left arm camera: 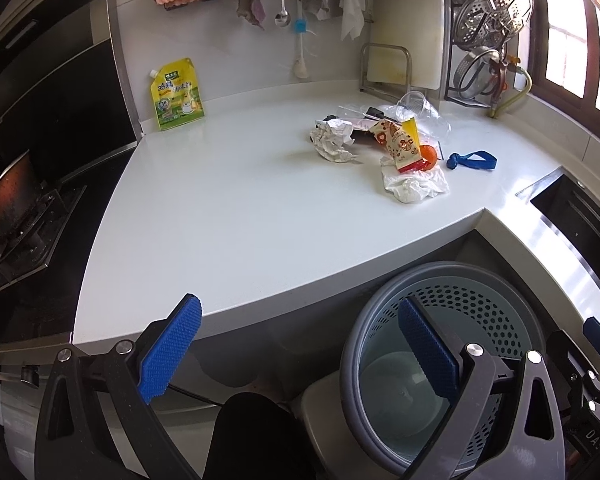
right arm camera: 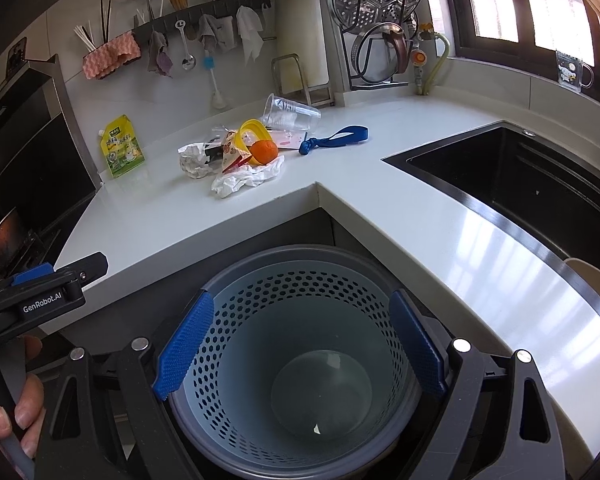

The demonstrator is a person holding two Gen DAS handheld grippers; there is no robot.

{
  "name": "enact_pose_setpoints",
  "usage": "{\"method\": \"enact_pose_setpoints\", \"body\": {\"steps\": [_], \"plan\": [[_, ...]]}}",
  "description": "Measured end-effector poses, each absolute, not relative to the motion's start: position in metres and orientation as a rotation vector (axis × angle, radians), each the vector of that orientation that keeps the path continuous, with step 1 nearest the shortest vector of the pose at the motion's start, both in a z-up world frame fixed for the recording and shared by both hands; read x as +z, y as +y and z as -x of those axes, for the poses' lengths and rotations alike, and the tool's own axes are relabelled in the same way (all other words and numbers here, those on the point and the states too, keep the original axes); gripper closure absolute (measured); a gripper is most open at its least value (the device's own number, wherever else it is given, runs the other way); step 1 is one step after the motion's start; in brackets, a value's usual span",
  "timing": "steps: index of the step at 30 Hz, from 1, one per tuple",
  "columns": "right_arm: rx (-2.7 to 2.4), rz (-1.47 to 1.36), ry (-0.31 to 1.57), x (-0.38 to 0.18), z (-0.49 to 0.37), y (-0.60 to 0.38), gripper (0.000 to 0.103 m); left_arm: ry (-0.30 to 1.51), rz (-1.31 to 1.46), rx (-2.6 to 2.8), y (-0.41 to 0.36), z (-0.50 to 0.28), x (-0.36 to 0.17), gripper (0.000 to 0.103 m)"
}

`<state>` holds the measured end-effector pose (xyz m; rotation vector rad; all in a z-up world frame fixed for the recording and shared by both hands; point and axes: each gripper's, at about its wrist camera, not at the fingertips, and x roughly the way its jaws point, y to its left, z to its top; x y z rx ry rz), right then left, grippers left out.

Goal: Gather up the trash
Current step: 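Grasp the crumpled white paper with the left tool while the right tool grasps the blue strap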

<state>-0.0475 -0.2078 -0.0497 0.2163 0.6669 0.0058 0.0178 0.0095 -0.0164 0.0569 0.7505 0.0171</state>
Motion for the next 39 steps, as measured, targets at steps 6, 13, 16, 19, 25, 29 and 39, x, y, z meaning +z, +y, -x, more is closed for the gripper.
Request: {"method": "enact_pose_setpoints", "body": {"steps": [6, 13, 16, 19, 25, 29, 39], "plan": [[0.007, -0.195, 0.669, -0.047, 0.018, -0.219, 0.018, 0.722, -0.039, 0.020, 0.009, -0.044, -0.014, 0.006], [-0.001, -0.184, 0.654, -0.032, -0.033, -0.245, 0.018, 0.695, -0.063, 0.053, 0.005, -0.092, -0.006, 0.006], [0.000, -0.161, 0.647, -0.025, -0.054, -0.250, 0.018, 0.709, -0.050, 0.052, 0.005, -0.116, -0.005, 0.006], [0.019, -0.172, 0.641, -0.020, -0.076, -0.256, 0.018, 0.716, -0.052, 0.060, 0.004, -0.137, -0.007, 0.006], [0.016, -0.165, 0.652, -0.020, -0.126, -0.260, 0.018, 0.725, -0.050, 0.064, 0.001, -0.179, -0.010, 0.006], [0.021, -0.200, 0.680, -0.024, -0.159, -0.265, 0.018, 0.714, -0.038, 0.046, 0.002, -0.198, -0.009, 0.006], [0.011, -0.167, 0.765, -0.039, -0.231, -0.251, 0.018, 0.715, -0.002, 0.047, 0.007, -0.225, -0.013, 0.006]]}}
